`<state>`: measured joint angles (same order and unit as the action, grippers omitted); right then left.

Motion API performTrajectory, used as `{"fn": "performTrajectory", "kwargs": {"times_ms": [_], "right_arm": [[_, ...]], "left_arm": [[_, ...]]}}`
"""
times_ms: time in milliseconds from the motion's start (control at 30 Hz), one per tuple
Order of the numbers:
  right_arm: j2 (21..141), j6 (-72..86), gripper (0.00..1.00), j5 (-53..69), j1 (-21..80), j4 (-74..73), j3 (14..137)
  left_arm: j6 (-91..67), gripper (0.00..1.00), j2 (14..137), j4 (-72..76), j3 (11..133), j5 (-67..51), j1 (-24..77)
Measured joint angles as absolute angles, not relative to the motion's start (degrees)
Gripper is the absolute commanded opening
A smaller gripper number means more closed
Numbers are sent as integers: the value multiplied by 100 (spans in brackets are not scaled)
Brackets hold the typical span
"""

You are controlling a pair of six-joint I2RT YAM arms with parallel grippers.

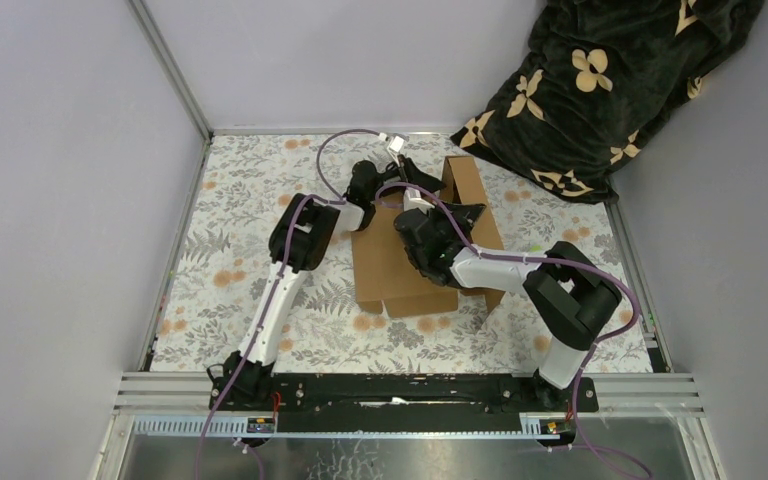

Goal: Fold the paper box

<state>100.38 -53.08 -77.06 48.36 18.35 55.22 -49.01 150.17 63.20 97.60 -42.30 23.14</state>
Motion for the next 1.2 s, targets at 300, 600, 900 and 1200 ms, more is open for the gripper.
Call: {"fn": "performTrajectory", "kwargs": {"times_ms": [300,600,900,1200], "right_arm": [[10055,-5282,0,-7708,4794,1673,5572],[10055,-5177,0,-7690,4751,1542,5610],[10053,-5100,0,-7642,4751,1500,5647],[10049,-5019,0,-7535,4746,1476,5717]], "left_arm": [[-4609,67,15041,5861,10123,-4510,2349],[-4292,73,15126,5345,10604,-4733,2473],[-4034,56,15257,4862,11010,-4801,2628],[-3446,13,15251,4412,11133,-4628,2644]]}}
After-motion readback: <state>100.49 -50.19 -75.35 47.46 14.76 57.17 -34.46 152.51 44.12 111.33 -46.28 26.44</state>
